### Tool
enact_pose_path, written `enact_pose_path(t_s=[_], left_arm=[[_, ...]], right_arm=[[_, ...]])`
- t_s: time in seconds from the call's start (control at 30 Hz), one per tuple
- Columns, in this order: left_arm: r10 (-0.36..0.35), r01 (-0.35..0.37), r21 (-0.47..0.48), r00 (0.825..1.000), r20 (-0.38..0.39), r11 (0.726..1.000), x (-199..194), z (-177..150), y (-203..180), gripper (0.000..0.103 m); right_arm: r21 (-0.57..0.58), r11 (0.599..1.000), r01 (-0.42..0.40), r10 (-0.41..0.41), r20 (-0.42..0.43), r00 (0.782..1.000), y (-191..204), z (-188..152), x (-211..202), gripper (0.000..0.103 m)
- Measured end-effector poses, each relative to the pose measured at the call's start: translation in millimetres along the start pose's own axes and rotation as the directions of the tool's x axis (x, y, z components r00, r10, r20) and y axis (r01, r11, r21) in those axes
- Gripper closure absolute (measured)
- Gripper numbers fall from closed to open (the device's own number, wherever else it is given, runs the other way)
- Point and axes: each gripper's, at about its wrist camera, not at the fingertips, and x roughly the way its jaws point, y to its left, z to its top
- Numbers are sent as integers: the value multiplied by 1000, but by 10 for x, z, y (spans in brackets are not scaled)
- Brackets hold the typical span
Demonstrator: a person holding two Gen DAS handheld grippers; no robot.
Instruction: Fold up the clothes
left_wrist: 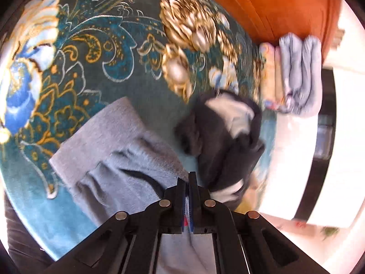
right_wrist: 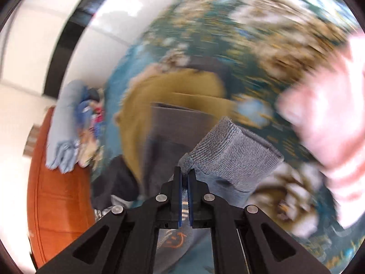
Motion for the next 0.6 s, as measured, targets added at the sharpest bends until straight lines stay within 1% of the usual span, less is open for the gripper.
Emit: enact_pose_path(t_s=[0.07, 0.13, 0.17, 0.2, 0.23, 0.3, 0.33, 0.37, 0.4, 0.43, 0.47, 0.53, 0.6], left_arm=[[3, -3, -38, 1000, 21, 999, 70, 139, -2, 101], [19, -19, -83, 1000, -2, 996, 242, 234, 45, 101], [23, -24, -114, 1000, -14, 993, 347, 243, 80, 101], [28, -31, -118, 999, -26, 993, 402, 249, 87, 101], [34, -39, -121, 999, -38, 992, 457, 255, 94, 101], [46, -53, -128, 997, -61, 990, 568, 268, 108, 100], [37, -45, -134, 997, -65, 990, 593, 274, 118, 99], [28, -37, -141, 997, -68, 989, 619, 280, 128, 95], [18, -29, -147, 997, -71, 989, 644, 286, 138, 90], [9, -21, -154, 997, -74, 988, 669, 293, 148, 75], [0, -13, -161, 997, -77, 987, 694, 299, 158, 57], [-38, 27, -132, 996, -85, 991, 669, 221, 93, 46], [-72, 63, -85, 991, -111, 994, 627, 136, 21, 43]], right_arm=[[-62, 998, 17, -19, -25, 999, 236, 63, 266, 99], [-116, 992, 46, -53, -56, 997, 459, 139, 578, 99], [-123, 991, 59, -68, -75, 995, 519, 145, 706, 99], [-120, 991, 62, -74, -94, 993, 567, 121, 803, 99], [-123, 990, 64, -78, -106, 991, 594, 115, 878, 97], [-143, 988, 65, -82, -118, 990, 612, 133, 989, 96], [-152, 987, 50, -69, -122, 990, 615, 134, 988, 94], [-161, 987, 23, -43, -125, 991, 612, 127, 939, 80], [-173, 985, -16, -6, -126, 992, 607, 132, 893, 71], [-186, 980, -64, 40, -126, 991, 600, 145, 851, 55], [-214, 972, -98, 75, -114, 991, 603, 156, 770, 46], [-271, 954, -128, 114, -68, 991, 580, 173, 544, 46], [-267, 956, -123, 121, -23, 992, 420, 201, 328, 46]])
